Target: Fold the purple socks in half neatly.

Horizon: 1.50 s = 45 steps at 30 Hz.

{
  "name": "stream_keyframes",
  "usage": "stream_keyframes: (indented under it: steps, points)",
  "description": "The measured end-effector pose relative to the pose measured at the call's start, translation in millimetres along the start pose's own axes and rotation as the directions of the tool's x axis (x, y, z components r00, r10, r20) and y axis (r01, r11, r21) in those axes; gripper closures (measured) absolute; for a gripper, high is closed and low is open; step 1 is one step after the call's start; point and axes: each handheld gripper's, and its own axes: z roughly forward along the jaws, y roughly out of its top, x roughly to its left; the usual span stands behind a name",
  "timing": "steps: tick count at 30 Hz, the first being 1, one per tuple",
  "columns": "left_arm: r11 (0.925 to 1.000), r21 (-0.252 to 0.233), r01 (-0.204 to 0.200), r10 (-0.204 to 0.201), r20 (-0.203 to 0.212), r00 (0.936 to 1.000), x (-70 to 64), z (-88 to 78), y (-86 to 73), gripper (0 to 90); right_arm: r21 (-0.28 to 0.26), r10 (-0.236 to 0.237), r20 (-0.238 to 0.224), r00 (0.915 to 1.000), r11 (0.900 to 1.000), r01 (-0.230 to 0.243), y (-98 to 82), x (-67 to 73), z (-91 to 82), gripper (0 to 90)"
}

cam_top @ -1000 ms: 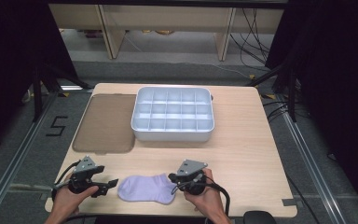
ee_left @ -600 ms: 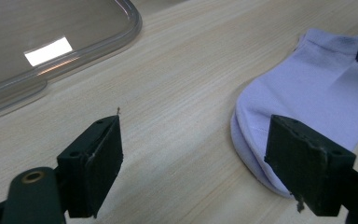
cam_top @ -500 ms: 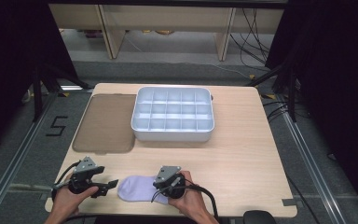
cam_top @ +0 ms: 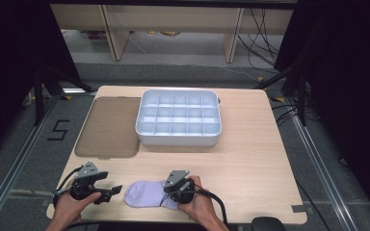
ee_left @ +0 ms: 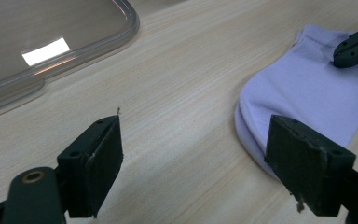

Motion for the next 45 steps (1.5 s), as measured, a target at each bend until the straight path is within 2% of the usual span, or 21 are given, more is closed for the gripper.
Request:
stream_keyframes:
  steps: [2, 8, 11, 13, 16, 18, 19, 22, 24, 25, 28, 29, 33, 36, 37, 38, 39, 41, 42, 44, 45]
  points:
    - [1.0, -0.007, 0.002, -0.002, -0.012, 0.9999, -0.6, 0.0, 0.1, 18.3, -0.004, 0.002, 0.003, 1.0, 1.0, -0.002, -1.9, -1.7, -0.6, 90.0]
    - [1.0, 0.005, 0.002, -0.002, 0.002, 1.0, -0.4, 0.2, 0.1, 18.3, 0.018, 0.076, 0.023, 0.9968, 0.997, -0.076, -14.7, -9.7, -13.8, 90.0]
    - [1.0, 0.008, 0.005, -0.005, 0.037, 0.9993, -3.8, 2.2, 0.0, 18.4, 0.026, 0.1, 0.036, 0.9944, 0.995, -0.101, -23.5, -14.9, -22.0, 90.0]
    - [0.9994, -0.015, 0.031, -0.03, 0.062, 0.9976, -8.6, 4.4, 0.5, 20.5, 0.021, 0.12, 0.036, 0.9921, 0.992, -0.121, -27.0, -16.3, -24.5, 90.0]
    - [0.9997, -0.014, 0.02, -0.019, 0.08, 0.9966, -16.0, 8.7, 1.6, 22.9, 0.032, 0.113, 0.038, 0.9929, 0.993, -0.114, -29.5, -19.5, -27.1, 90.0]
    - [0.9999, -0.01, 0.013, -0.012, 0.096, 0.9953, -21.8, 12.1, 3.7, 25.9, 0.019, 0.127, 0.047, 0.9908, 0.992, -0.128, -31.1, -19.0, -27.0, 90.0]
    - [1.0, 0.0, 0.0, 0.0, 0.095, 0.9955, -22.3, 12.5, 4.3, 26.9, 0.037, 0.133, 0.051, 0.9898, 0.99, -0.135, -31.7, -18.9, -30.2, 90.0]
    - [0.9999, -0.009, 0.012, -0.011, 0.123, 0.9924, -29.3, 19.7, 6.4, 31.9, 0.031, 0.133, 0.058, 0.9895, 0.99, -0.135, -34.0, -19.2, -31.6, 90.0]
    - [0.9999, 0.013, 0.0, -0.002, 0.14, 0.9902, -34.4, 24.8, 8.9, 35.0, 0.032, 0.132, 0.049, 0.99, 0.99, -0.134, -35.0, -19.6, -32.9, 90.0]
    - [0.9991, 0.026, -0.035, 0.03, 0.155, 0.9874, -40.9, 32.3, 12.2, 36.2, 0.034, 0.133, 0.046, 0.9901, 0.99, -0.134, -36.1, -20.8, -33.3, 90.0]
    - [0.9982, 0.04, -0.044, 0.037, 0.162, 0.9862, -47.0, 37.9, 14.3, 40.8, 0.034, 0.142, 0.043, 0.9889, 0.989, -0.144, -37.2, -20.7, -34.3, 89.8]
    - [0.9962, 0.052, -0.07, 0.061, 0.163, 0.9847, -50.7, 42.5, 17.0, 43.8, 0.033, 0.145, 0.047, 0.9884, 0.989, -0.146, -37.2, -20.8, -34.8, 89.7]
    - [0.9951, 0.05, -0.086, 0.076, 0.169, 0.9826, -57.9, 52.7, 20.9, 54.7, 0.022, 0.13, 0.053, 0.99, 0.991, -0.132, -37.5, -21.0, -33.4, 89.4]
    - [0.9931, 0.053, -0.104, 0.094, 0.165, 0.9817, -61.4, 56.2, 22.8, 58.5, 0.035, 0.143, 0.045, 0.9887, 0.989, -0.145, -37.0, -21.0, -34.8, 89.2]
    - [0.989, 0.063, -0.134, 0.123, 0.162, 0.9792, -66.2, 60.8, 24.2, 60.1, 0.024, 0.15, 0.049, 0.9874, 0.988, -0.152, -37.0, -20.3, -33.5, 89.0]
    - [0.989, 0.063, -0.134, 0.123, 0.162, 0.9792, -66.2, 60.8, 24.2, 61.3, 0.024, 0.15, 0.049, 0.9874, 0.988, -0.152, -37.0, -20.3, -33.5, 89.0]
    - [0.9805, 0.088, -0.176, 0.16, 0.166, 0.9732, -69.0, 63.8, 24.7, 62.2, 0.024, 0.145, 0.052, 0.988, 0.989, -0.147, -37.2, -20.3, -33.4, 88.8]
    - [0.9805, 0.096, -0.171, 0.155, 0.155, 0.9756, -70.5, 65.4, 24.2, 63.1, 0.028, 0.142, 0.049, 0.9886, 0.989, -0.144, -37.3, -20.6, -34.1, 88.6]
    - [0.9773, 0.095, -0.189, 0.173, 0.161, 0.9718, -70.2, 66.7, 24.7, 67.4, 0.024, 0.143, 0.051, 0.9885, 0.989, -0.144, -37.3, -20.3, -33.7, 88.2]
    - [0.9784, 0.091, -0.185, 0.168, 0.174, 0.9703, -70.0, 67.8, 24.6, 72.9, 0.025, 0.142, 0.049, 0.9886, 0.989, -0.144, -37.1, -20.1, -33.7, 88.1]
    - [0.9854, 0.072, -0.154, 0.138, 0.186, 0.9727, -71.0, 69.5, 23.4, 76.1, 0.02, 0.129, 0.058, 0.9899, 0.991, -0.131, -37.3, -20.5, -32.7, 87.5]
